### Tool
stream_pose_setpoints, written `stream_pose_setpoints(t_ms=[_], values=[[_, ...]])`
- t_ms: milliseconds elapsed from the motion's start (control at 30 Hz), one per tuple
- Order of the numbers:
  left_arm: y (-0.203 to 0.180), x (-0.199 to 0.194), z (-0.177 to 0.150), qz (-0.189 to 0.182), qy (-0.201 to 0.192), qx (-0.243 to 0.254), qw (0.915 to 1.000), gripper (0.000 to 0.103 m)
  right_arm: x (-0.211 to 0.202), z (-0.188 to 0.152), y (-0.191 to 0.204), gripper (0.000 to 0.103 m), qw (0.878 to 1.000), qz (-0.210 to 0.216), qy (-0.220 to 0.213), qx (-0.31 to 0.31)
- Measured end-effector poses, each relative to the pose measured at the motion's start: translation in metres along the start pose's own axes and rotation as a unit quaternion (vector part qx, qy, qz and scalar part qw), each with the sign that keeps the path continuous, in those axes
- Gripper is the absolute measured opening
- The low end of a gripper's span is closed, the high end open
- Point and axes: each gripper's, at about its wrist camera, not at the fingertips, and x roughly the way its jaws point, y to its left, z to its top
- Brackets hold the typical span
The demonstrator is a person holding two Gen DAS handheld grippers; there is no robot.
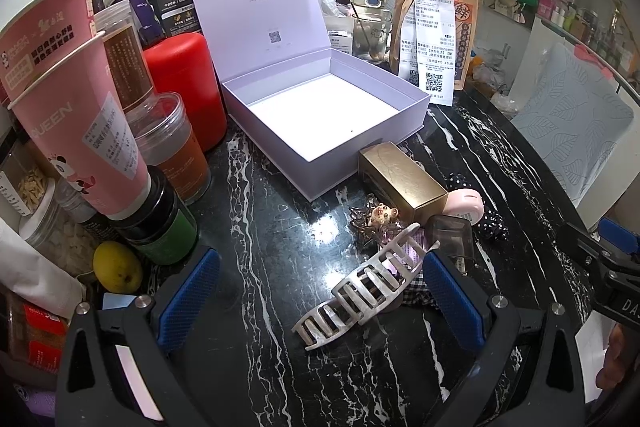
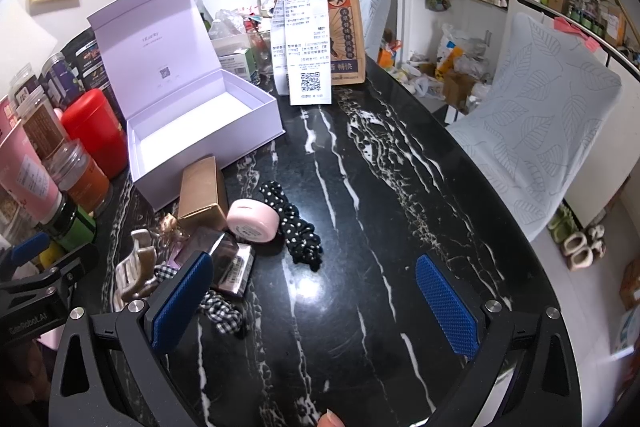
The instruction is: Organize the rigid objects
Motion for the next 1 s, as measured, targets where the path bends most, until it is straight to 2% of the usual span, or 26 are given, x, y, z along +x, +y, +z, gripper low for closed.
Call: stream_pose_setpoints(t_ms=[500, 1000], values=[[0.000, 0.003, -0.007, -0.014, 0.006, -0.003, 0.9999, 0.103, 0.006, -0.008, -0.002, 0.103, 1.000, 0.010, 0.010, 0.002], [-0.006, 0.017, -0.011, -0.062, 0.020, 0.003, 0.9979, 0.103, 0.030, -0.013, -0.010, 0.103, 0.998, 0.047, 0.044, 0.008]])
